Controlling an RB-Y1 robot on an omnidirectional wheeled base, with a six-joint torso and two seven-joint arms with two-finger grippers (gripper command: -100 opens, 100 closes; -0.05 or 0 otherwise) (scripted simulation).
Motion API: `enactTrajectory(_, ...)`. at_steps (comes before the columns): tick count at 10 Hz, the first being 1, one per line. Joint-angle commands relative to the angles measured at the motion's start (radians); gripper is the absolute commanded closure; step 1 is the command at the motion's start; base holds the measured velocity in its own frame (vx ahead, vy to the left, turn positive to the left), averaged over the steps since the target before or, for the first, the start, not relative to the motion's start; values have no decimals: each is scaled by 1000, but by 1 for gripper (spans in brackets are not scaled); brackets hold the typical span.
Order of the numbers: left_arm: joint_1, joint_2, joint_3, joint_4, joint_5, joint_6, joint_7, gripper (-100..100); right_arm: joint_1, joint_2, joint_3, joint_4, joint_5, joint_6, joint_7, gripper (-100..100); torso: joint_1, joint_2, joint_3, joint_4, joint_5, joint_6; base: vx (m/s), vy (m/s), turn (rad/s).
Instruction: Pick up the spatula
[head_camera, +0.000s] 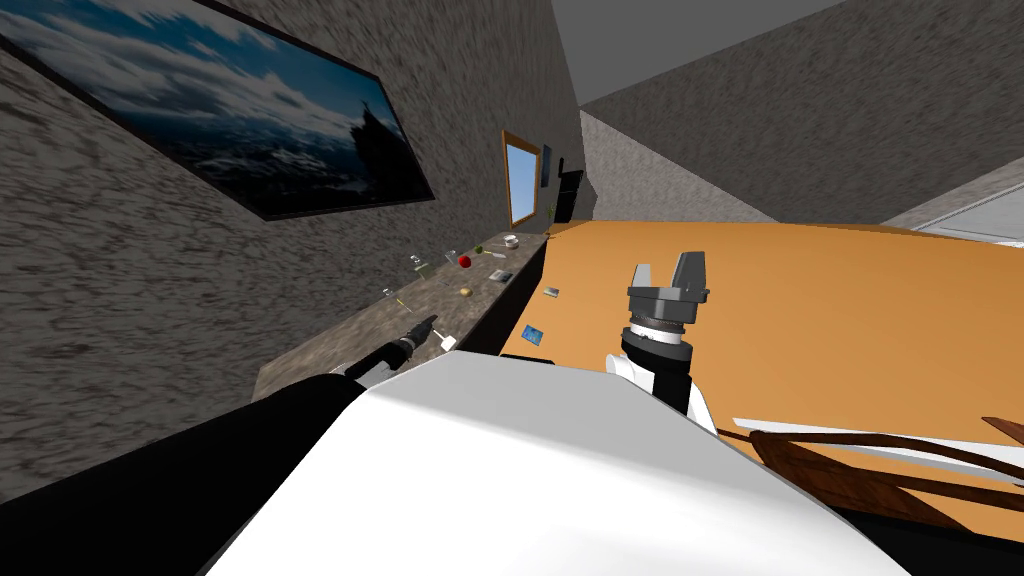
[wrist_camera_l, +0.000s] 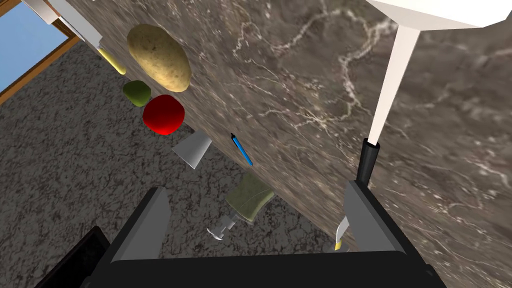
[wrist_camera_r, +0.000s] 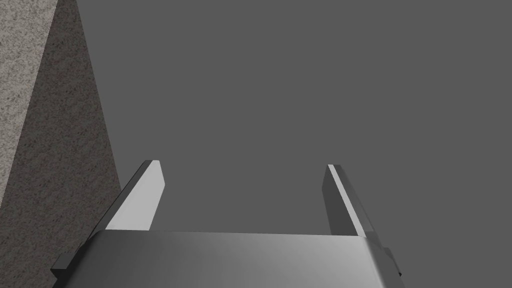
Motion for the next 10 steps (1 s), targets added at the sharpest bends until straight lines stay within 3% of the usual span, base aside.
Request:
enactTrajectory(1,28,13,5,6,14,9,-5,-100,0,0,0,0,0,0,0,0,0,0,0,0,0,0,45,-5,-19)
enactTrajectory(3,70,72,19,11,66,79,-13,-100,0,0,0,0,0,0,0,0,0,0,0,0,0,0,71,-7,-15)
enactTrajectory(4,70,72,19,11,66,96,-13,-100,0,0,0,0,0,0,0,0,0,-2,-1,0,0,0,63,-7,-4)
enactTrajectory(6,109,127,31,13,117,166,-20,-100,0,0,0,0,0,0,0,0,-1,-2,-1,0,0,0,81,-22,3)
enactTrajectory(7,109,127,31,13,117,181,-20,-100,0,0,0,0,0,0,0,0,-1,-2,-1,-1,0,0,66,-22,3)
enactTrajectory(10,162,198,44,11,188,285,-28,-100,0,0,0,0,0,0,0,0,-1,-3,-2,-1,0,0,98,-18,11)
